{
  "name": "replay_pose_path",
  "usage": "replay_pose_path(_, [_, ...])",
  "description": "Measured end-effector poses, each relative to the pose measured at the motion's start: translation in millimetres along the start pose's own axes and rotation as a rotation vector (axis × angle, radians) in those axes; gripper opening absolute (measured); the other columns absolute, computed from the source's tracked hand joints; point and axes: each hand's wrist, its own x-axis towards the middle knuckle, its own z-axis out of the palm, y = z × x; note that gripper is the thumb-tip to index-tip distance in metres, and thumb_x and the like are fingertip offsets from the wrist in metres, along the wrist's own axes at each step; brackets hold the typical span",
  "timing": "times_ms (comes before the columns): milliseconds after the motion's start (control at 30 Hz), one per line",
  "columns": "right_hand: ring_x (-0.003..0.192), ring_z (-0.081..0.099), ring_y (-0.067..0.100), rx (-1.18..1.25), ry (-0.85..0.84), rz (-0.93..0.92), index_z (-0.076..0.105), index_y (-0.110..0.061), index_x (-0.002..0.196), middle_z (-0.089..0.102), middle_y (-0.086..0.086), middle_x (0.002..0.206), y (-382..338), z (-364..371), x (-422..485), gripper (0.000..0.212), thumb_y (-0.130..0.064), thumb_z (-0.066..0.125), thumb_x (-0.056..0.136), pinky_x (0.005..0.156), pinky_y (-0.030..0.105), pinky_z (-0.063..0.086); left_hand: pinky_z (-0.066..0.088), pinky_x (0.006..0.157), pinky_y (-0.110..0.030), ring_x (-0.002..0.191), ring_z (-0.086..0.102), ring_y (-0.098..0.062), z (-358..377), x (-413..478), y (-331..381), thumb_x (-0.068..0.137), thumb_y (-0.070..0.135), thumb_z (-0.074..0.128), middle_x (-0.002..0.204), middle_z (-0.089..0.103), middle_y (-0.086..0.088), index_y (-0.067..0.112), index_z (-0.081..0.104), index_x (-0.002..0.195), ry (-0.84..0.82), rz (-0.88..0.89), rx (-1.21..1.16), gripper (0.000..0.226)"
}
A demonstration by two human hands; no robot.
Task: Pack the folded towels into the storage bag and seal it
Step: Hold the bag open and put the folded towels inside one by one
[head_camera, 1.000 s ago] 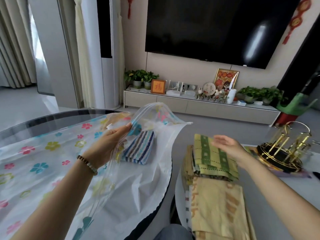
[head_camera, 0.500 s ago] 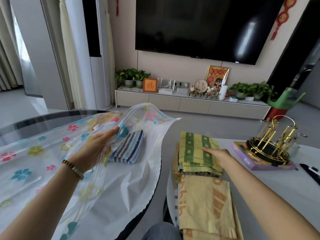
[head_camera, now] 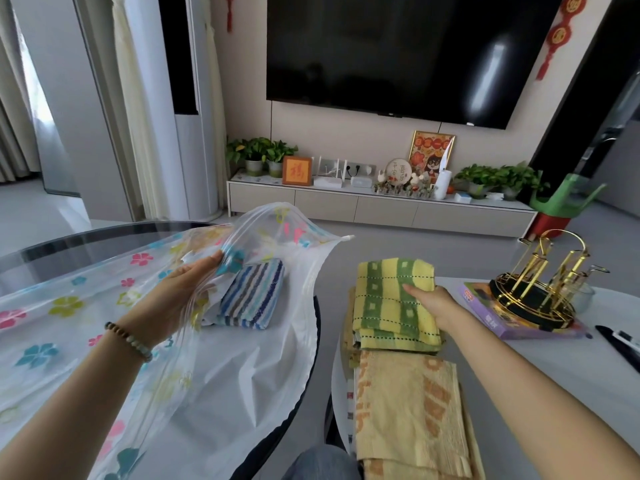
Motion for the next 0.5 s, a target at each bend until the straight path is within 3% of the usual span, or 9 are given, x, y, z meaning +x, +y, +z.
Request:
replay_pose_path(67, [0.142, 0.024, 0.031, 0.084, -0.038, -0.048, 0.016, -0.005, 0.148, 0.023, 0.012, 0.156, -7.6, -5.9, -8.2, 0.086, -0.040, 0.063, 0.086, 0.112, 0.045, 0.025, 0.025, 0.106, -0.038, 0.111, 0.038, -0.021, -4.9, 1.1, -0.4, 0.095, 0.034, 0.039, 0.118, 0.043, -0.001, 0.014, 0.042, 0.133, -0.006, -0.015, -0.007, 0.043])
replay_pose_path(133, [0.134, 0.038, 0.029, 0.226, -0.079, -0.094, 0.029, -0.007, 0.143, 0.042, 0.010, 0.145, -19.6, -12.6, -23.3, 0.068, -0.031, 0.061, 0.089, 0.105, 0.042, 0.035, 0.028, 0.099, -0.035, 0.110, 0.039, -0.022, -11.0, 2.4, 0.4, 0.094, 0.036, 0.040, 0.119, 0.042, -0.002, 0.018, 0.043, 0.130, 0.003, -0.016, -0.014, 0.041])
replay_pose_path(200, [0.106, 0.061, 0.025, 0.378, -0.180, -0.100, 0.041, -0.007, 0.136, 0.065, 0.005, 0.111, -34.7, -17.8, -49.3, 0.051, -0.025, 0.058, 0.091, 0.079, 0.035, 0.054, 0.029, 0.094, -0.034, 0.109, 0.040, -0.023, -16.9, 2.6, 4.4, 0.093, 0.038, 0.041, 0.121, 0.042, -0.003, 0.018, 0.041, 0.134, 0.012, -0.014, 0.002, 0.046])
replay_pose_path(267, [0.079, 0.072, 0.019, 0.483, -0.315, -0.119, 0.050, -0.009, 0.133, 0.074, 0.002, 0.088, -43.0, -20.7, -66.8, 0.045, -0.026, 0.056, 0.092, 0.059, 0.028, 0.058, 0.033, 0.089, -0.033, 0.100, 0.046, -0.022, -22.1, 1.6, 10.6, 0.088, 0.048, 0.046, 0.121, 0.045, -0.008, 0.020, 0.047, 0.126, 0.027, -0.008, 0.021, 0.048])
replay_pose_path(333, [0.076, 0.074, 0.016, 0.559, -0.431, -0.129, 0.056, -0.013, 0.127, 0.077, 0.001, 0.088, -50.6, -14.6, -83.1, 0.040, -0.030, 0.055, 0.091, 0.059, 0.028, 0.059, 0.039, 0.077, -0.029, 0.087, 0.050, -0.018, -26.9, -2.3, 19.8, 0.075, 0.062, 0.054, 0.114, 0.050, -0.011, 0.023, 0.054, 0.110, 0.040, -0.001, 0.012, 0.052])
replay_pose_path(433, [0.083, 0.074, 0.018, 0.582, -0.588, -0.132, 0.061, -0.016, 0.120, 0.076, 0.003, 0.095, -60.3, 16.3, -105.2, 0.035, -0.031, 0.055, 0.089, 0.065, 0.030, 0.060, 0.044, 0.081, -0.031, 0.102, 0.053, -0.023, -38.1, -3.4, 27.8, 0.074, 0.061, 0.057, 0.121, 0.050, -0.013, 0.019, 0.055, 0.114, 0.040, -0.021, 0.005, 0.058])
replay_pose_path(500, [0.080, 0.074, 0.018, 0.562, -0.703, -0.136, 0.064, -0.014, 0.112, 0.077, 0.004, 0.092, -67.9, 51.2, -124.3, 0.028, -0.028, 0.054, 0.090, 0.064, 0.030, 0.060, 0.044, 0.072, -0.025, 0.088, 0.054, -0.016, -44.5, -4.6, 33.8, 0.087, 0.048, 0.049, 0.109, 0.053, -0.012, 0.017, 0.061, 0.106, 0.050, -0.008, 0.017, 0.038])
